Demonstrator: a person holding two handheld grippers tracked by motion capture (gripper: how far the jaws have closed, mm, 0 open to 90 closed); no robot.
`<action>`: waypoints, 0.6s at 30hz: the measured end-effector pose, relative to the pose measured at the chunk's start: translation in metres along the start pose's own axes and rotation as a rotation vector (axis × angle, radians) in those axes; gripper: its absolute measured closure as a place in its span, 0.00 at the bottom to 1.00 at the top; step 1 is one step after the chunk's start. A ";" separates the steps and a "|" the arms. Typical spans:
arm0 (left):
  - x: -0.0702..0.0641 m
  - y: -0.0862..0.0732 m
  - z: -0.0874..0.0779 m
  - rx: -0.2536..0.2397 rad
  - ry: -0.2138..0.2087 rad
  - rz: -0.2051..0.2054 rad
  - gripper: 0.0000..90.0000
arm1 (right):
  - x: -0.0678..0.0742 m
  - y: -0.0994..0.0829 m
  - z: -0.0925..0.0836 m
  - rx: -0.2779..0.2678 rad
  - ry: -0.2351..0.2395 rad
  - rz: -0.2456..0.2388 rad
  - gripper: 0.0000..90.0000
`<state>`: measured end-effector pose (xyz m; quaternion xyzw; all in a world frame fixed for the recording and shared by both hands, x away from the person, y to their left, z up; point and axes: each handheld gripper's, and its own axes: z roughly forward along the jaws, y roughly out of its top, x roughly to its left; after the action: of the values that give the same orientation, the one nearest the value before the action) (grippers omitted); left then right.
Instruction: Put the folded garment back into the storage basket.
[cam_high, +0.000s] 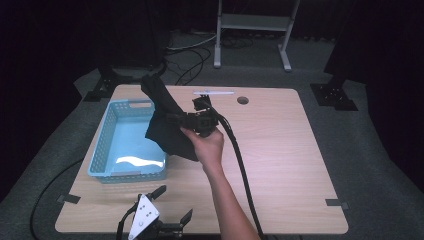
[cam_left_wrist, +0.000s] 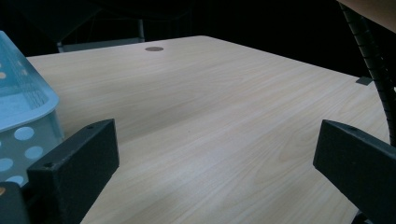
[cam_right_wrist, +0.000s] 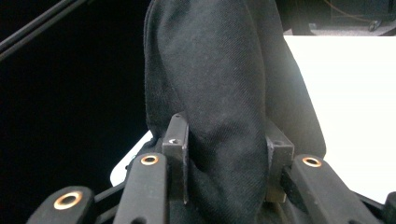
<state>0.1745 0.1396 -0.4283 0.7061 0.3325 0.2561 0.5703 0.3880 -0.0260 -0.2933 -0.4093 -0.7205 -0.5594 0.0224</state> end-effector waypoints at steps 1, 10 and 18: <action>0.000 0.000 0.000 0.000 0.000 0.000 0.00 | 0.000 0.000 0.000 0.000 0.000 0.000 0.70; 0.001 0.000 0.000 0.003 -0.002 -0.001 0.00 | 0.003 0.007 0.019 0.026 0.003 0.005 0.70; 0.001 0.000 -0.001 0.001 0.002 0.005 0.00 | 0.008 0.012 0.035 0.040 0.022 0.010 0.70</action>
<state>0.1743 0.1412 -0.4279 0.7069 0.3313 0.2579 0.5692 0.4044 0.0081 -0.2931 -0.4062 -0.7291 -0.5493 0.0415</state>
